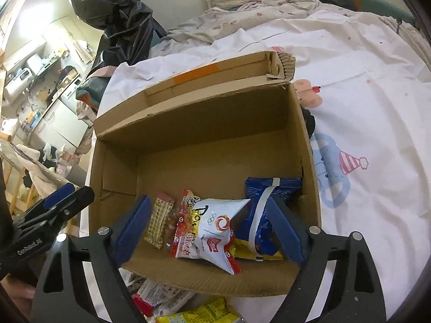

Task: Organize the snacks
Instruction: 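Carry both snacks over the box and lower them inside, then open both grippers and withdraw them from the box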

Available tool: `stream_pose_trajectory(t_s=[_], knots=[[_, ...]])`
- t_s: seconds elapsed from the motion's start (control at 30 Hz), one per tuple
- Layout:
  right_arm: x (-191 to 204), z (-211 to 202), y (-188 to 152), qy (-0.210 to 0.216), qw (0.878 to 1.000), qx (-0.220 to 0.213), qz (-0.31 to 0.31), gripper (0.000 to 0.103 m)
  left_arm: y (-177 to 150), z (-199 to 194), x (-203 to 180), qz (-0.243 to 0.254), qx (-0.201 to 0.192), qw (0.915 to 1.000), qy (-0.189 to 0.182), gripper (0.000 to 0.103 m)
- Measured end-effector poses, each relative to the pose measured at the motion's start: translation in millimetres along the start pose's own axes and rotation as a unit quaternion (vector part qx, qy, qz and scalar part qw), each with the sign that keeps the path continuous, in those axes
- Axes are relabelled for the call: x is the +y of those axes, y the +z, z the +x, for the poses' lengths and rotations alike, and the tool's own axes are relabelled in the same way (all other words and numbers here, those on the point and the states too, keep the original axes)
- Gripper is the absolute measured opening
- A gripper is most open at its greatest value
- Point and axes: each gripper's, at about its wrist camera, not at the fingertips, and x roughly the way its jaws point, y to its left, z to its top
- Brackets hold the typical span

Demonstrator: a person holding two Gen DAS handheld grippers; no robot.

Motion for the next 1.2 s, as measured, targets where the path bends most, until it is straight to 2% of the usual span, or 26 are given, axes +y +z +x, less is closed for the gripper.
stream_pose_trajectory(t_s=[0.17,0.37,0.53,0.6,0.67,1.2], knots=[[0.9,0.7,0.3,-0.002,1.0,0.001,-0.003,0.089,0.2,-2.0,1.1,-0.002,-0.004,1.0,0.002,0.086],[3.5,-16.8,2.0,0.007,1.0,-0.024,-0.001,0.089,0.0,-14.5,1.1,-0.001,-0.015,0.9998,-0.016,0.086],[0.8,-37.4,-4.1,0.009,0.999,-0.034,0.01,0.089,-3.1,-28.9,1.5,0.005,-0.029,0.9996,0.002,0.086],[0.9,-43.7,-5.8,0.01,0.999,-0.035,0.009,0.089,-6.7,-33.9,4.3,-0.001,-0.03,0.9995,0.006,0.088],[1.3,-50.4,-10.4,0.01,0.999,-0.037,0.007,0.089,-9.5,-39.1,7.5,-0.005,-0.031,0.9995,0.007,0.094],[-17.4,-75.8,-57.9,0.014,0.998,-0.009,0.06,0.089,-50.8,-66.0,27.9,-0.033,-0.008,0.9992,0.019,0.095]])
